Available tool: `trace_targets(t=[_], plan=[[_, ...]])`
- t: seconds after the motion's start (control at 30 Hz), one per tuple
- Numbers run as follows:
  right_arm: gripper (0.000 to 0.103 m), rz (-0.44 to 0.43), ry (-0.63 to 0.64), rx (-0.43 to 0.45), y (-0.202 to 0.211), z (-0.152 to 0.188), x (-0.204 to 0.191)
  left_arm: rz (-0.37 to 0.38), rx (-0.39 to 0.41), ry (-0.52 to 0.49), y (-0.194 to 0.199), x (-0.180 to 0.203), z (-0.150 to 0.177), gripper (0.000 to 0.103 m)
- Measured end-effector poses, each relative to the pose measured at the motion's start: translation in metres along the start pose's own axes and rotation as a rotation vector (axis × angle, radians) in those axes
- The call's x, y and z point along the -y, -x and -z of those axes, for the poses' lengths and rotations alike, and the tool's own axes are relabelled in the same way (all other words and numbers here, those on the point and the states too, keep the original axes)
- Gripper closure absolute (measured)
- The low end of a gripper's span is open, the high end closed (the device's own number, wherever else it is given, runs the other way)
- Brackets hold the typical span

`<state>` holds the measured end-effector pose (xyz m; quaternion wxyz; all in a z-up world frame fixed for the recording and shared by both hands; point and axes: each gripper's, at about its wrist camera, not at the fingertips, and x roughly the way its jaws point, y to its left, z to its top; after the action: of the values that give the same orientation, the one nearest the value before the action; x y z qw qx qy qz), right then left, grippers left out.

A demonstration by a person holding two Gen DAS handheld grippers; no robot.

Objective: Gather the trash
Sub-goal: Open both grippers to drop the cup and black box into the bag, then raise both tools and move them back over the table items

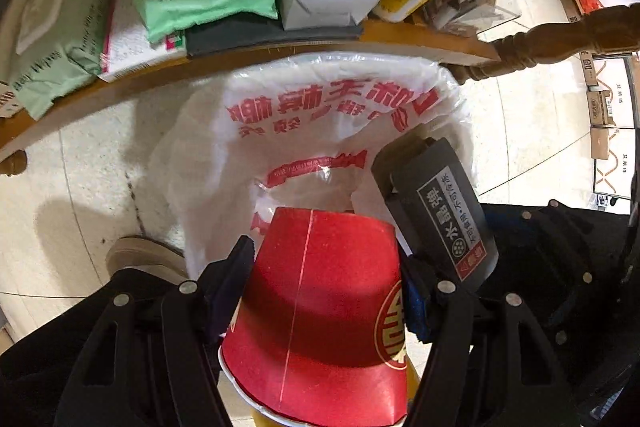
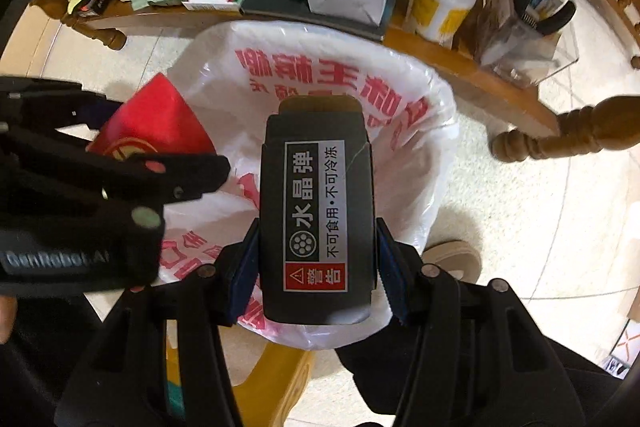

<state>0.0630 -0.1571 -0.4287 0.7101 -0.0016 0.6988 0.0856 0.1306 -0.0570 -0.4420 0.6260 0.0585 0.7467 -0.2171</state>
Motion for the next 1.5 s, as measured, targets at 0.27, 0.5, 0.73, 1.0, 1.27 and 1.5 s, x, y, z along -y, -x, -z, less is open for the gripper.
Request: trace_targets(t=[0.27,0.5,0.73,1.0,1.27,1.5], plan=[[0.05,-0.008,-0.037,-0.096,-0.034,0.0,0.005,0.015,-0.065,0.077,-0.037,-0.011,-0.014,0.038],[0.05,-0.022,-0.048,-0.117,-0.047,-0.004,0.002,-0.05,-0.09,0.086,-0.056,-0.013,-0.016,0.038],[0.034,-0.031,-0.073,-0.106,-0.046,-0.005,0.006,-0.039,-0.097,0.131,-0.06,-0.023,-0.019,0.021],[0.034,-0.029,-0.074,-0.095,-0.043,-0.008,0.005,-0.03,-0.094,0.142,-0.054,-0.028,-0.017,0.018],[0.034,-0.031,-0.079,-0.08,-0.035,-0.009,0.008,-0.078,-0.087,0.122,-0.05,-0.022,-0.013,0.018],[0.034,-0.036,-0.073,-0.05,-0.02,-0.006,0.004,-0.141,-0.051,0.102,-0.031,-0.014,0.0,0.018]])
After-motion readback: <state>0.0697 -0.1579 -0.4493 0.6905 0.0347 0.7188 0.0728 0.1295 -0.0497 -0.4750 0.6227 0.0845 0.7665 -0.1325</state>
